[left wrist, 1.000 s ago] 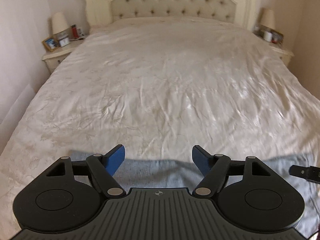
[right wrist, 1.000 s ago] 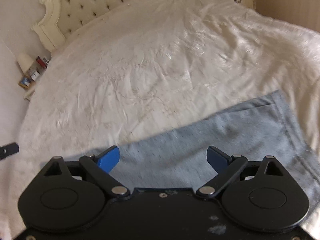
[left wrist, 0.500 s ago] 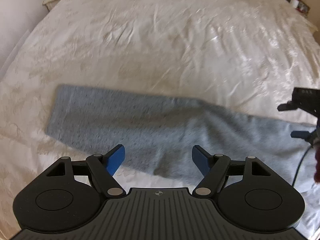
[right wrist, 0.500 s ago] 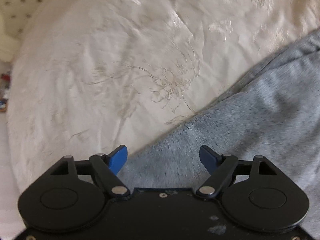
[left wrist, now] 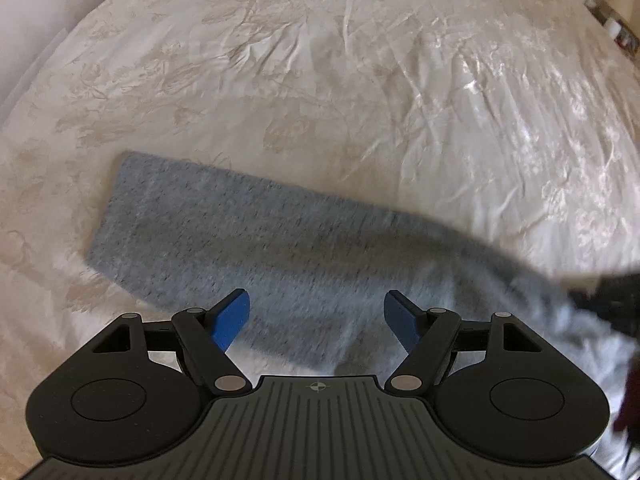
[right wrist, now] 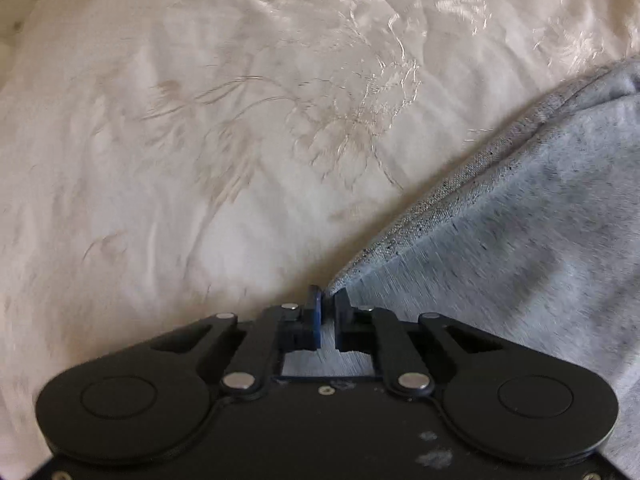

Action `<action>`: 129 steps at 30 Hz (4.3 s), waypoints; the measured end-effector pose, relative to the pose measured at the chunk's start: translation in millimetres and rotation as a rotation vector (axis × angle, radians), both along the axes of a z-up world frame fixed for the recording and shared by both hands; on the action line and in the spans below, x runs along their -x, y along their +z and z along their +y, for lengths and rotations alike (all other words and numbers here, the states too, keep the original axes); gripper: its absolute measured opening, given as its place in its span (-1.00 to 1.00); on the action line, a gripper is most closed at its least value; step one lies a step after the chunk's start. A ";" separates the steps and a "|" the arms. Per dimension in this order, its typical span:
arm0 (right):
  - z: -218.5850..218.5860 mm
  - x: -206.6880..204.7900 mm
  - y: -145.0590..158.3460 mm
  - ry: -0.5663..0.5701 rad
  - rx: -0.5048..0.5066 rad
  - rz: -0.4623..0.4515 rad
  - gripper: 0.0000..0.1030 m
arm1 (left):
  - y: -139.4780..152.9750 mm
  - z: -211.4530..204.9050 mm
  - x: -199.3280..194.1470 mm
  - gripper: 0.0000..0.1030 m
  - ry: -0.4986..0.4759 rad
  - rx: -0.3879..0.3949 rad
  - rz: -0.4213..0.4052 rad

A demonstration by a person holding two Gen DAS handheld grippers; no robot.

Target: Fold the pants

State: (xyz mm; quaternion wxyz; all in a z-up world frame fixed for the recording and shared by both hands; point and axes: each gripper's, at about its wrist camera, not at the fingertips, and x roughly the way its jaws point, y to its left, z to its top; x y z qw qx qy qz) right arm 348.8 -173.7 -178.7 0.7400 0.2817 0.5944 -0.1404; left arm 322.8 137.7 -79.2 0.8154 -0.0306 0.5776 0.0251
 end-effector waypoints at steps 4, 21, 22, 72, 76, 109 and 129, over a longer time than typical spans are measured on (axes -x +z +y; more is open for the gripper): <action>5.7 44.5 19.2 0.062 0.006 -0.056 -0.85 | -0.5 1.6 -23.2 0.42 0.014 0.060 -0.005; 3.0 76.9 24.4 0.079 -0.011 -0.087 -0.84 | -45.7 13.8 -73.5 0.43 0.122 0.036 0.114; 3.0 76.7 24.6 0.083 -0.008 -0.086 -0.84 | -50.4 15.0 -75.3 0.43 0.127 0.030 0.125; -126.0 263.3 71.1 -0.228 0.189 -0.245 0.84 | -63.3 23.9 181.6 -0.86 0.177 -0.004 0.132; -164.9 236.6 60.9 -0.253 0.206 -0.211 0.84 | -58.4 21.1 198.1 -0.86 0.174 -0.020 0.127; -233.3 378.0 49.5 -0.409 0.160 -0.157 0.82 | -47.8 16.1 199.9 -0.87 0.146 -0.158 0.138; -206.9 342.1 63.0 -0.193 0.398 -0.130 0.46 | -25.6 16.4 228.0 -0.82 0.162 -0.194 0.082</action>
